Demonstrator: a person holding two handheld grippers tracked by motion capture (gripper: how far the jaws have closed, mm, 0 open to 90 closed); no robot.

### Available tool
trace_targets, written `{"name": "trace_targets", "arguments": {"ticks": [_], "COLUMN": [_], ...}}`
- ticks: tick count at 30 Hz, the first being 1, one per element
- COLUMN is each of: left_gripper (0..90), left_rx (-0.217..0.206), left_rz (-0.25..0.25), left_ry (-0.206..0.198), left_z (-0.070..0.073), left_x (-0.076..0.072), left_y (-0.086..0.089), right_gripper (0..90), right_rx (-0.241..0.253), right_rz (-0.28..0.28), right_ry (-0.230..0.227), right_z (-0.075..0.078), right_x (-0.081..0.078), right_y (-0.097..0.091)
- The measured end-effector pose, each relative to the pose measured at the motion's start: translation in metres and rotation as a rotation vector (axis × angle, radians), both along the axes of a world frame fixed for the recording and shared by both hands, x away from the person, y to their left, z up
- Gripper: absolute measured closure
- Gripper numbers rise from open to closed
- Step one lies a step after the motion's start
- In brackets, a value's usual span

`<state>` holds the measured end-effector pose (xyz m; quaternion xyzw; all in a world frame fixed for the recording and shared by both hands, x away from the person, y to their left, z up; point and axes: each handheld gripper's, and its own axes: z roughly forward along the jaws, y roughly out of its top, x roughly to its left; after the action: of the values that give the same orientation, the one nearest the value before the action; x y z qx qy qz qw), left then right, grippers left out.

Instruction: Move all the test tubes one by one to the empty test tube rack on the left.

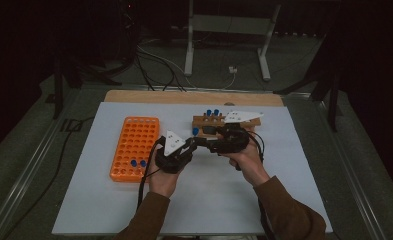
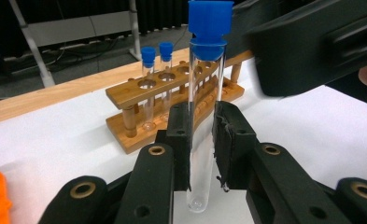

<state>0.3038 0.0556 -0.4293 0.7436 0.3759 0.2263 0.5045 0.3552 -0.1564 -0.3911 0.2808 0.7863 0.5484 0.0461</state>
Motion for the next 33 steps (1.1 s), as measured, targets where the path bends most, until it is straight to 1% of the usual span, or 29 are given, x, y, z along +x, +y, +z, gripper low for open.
{"name": "trace_targets", "arguments": {"ticks": [4, 6, 8, 11, 12, 14, 17, 20, 21, 23, 27, 29, 31, 33], "left_gripper": [77.9, 77.8, 77.9, 77.9, 77.9, 77.9, 77.8, 77.8, 77.8, 77.8, 77.6, 77.6, 77.6, 77.6], "left_rx": [-0.012, -0.028, -0.044, -0.050, -0.055, -0.060, -0.066, -0.076, -0.083, -0.091, -0.124, -0.137, -0.153, -0.167], "left_rz": [0.011, 0.014, 0.013, 0.014, 0.015, 0.021, 0.035, 0.041, 0.044, 0.051, 0.069, 0.079, 0.088, 0.096], "left_ry": [0.003, 0.004, 0.003, 0.004, 0.004, 0.005, 0.001, -0.004, -0.006, -0.007, -0.007, -0.009, -0.012, -0.015], "left_z": [0.000, 0.001, 0.003, 0.004, 0.005, 0.006, 0.008, 0.012, 0.013, 0.016, 0.020, 0.022, 0.024, 0.026], "left_x": [-0.001, -0.001, -0.002, -0.002, -0.002, -0.002, -0.001, -0.001, -0.001, -0.001, 0.001, 0.002, 0.002, 0.002], "left_y": [0.004, 0.006, 0.008, 0.010, 0.011, 0.013, 0.018, 0.024, 0.026, 0.030, 0.040, 0.045, 0.051, 0.056], "right_gripper": [21.7, 15.8, 14.4, 8.4, 7.6, 3.7, 2.4, 1.5, 1.5, 1.5, 1.5, 1.2, 0.1, 0.1], "right_rx": [0.015, 0.009, -0.006, -0.022, -0.033, -0.064, -0.099, -0.113, -0.108, -0.098, -0.095, -0.087, -0.084, -0.086], "right_rz": [-0.028, -0.039, -0.061, -0.087, -0.102, -0.124, -0.148, -0.182, -0.185, -0.193, -0.217, -0.232, -0.245, -0.266], "right_ry": [-0.013, -0.022, -0.033, -0.035, -0.038, -0.060, -0.082, -0.105, -0.108, -0.094, -0.077, -0.084, -0.081, -0.089], "right_z": [-0.001, -0.004, -0.008, -0.014, -0.015, -0.018, -0.022, -0.029, -0.031, -0.037, -0.044, -0.045, -0.046, -0.047], "right_x": [-0.001, -0.003, -0.005, -0.005, -0.006, -0.008, -0.013, -0.020, -0.022, -0.025, -0.028, -0.030, -0.031, -0.032], "right_y": [-0.007, -0.010, -0.014, -0.021, -0.023, -0.026, -0.031, -0.038, -0.040, -0.047, -0.062, -0.070, -0.078, -0.084]}}
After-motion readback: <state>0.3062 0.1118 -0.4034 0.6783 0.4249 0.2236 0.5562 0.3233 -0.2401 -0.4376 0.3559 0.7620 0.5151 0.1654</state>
